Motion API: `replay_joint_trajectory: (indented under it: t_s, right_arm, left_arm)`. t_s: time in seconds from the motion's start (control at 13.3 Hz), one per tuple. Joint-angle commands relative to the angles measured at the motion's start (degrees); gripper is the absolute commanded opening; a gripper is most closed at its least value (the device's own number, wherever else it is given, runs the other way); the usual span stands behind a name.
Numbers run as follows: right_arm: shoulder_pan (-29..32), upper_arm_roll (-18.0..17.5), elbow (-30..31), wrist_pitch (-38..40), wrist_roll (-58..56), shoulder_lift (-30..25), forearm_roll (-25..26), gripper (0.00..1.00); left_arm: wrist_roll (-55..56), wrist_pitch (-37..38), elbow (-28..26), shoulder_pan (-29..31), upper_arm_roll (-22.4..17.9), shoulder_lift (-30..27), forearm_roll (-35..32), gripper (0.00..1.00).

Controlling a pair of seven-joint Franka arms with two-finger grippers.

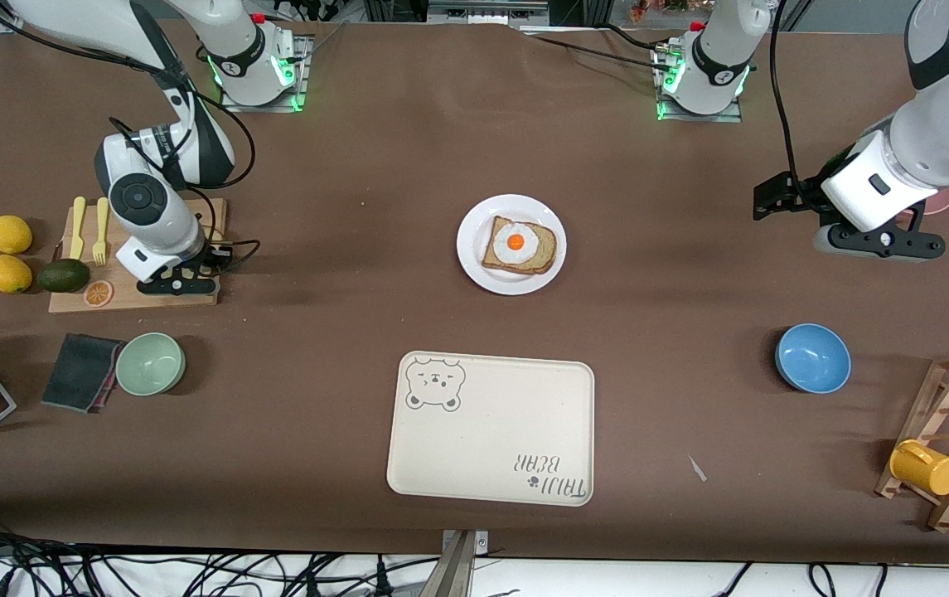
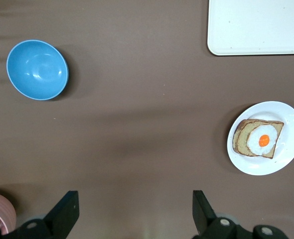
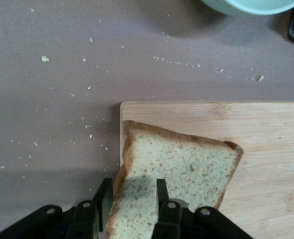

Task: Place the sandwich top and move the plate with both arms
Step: 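Close the right gripper on the bread slice edge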

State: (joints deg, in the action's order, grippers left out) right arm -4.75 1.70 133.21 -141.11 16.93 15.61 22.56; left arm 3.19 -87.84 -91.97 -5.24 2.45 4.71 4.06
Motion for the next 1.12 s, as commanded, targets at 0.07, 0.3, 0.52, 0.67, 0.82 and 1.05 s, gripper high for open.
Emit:
replay_joint_trajectory:
  t_s: [0.07, 0.3, 0.52, 0.67, 0.82, 1.05]
  right_arm:
    - [0.1, -0.03, 0.55, -1.19, 0.38, 0.21, 0.56, 0.43]
    - [0.09, -0.03, 0.55, -1.98, 0.47, 1.09, 0.47, 0.43]
    - [0.1, -0.03, 0.56, -2.15, 0.47, 1.35, 0.47, 0.43]
    - [0.1, -0.03, 0.73, -2.33, 0.47, 1.27, 0.47, 0.42]
    - [0.1, -0.03, 0.99, -2.59, 0.47, 1.35, 0.47, 0.32]
    - [0.18, 0.14, 2.31, -4.08, 0.47, 1.35, 0.47, 0.24]
  left_arm:
    - [-0.65, 0.74, 0.13, -0.03, 0.1, -0.76, -0.55, 1.0]
    - [-0.73, 0.74, 0.13, -0.03, 0.1, -0.76, -0.55, 1.0]
    - [-0.73, 0.74, 0.13, -0.03, 0.1, -0.76, -0.55, 1.0]
    - [-0.73, 0.74, 0.12, -0.03, 0.1, -0.76, -0.55, 1.0]
    - [-0.73, 0.74, 0.13, 0.05, 0.1, -0.76, -0.55, 1.0]
    - [-0.82, 0.83, 0.12, 0.05, 0.1, -0.67, -0.55, 1.0]
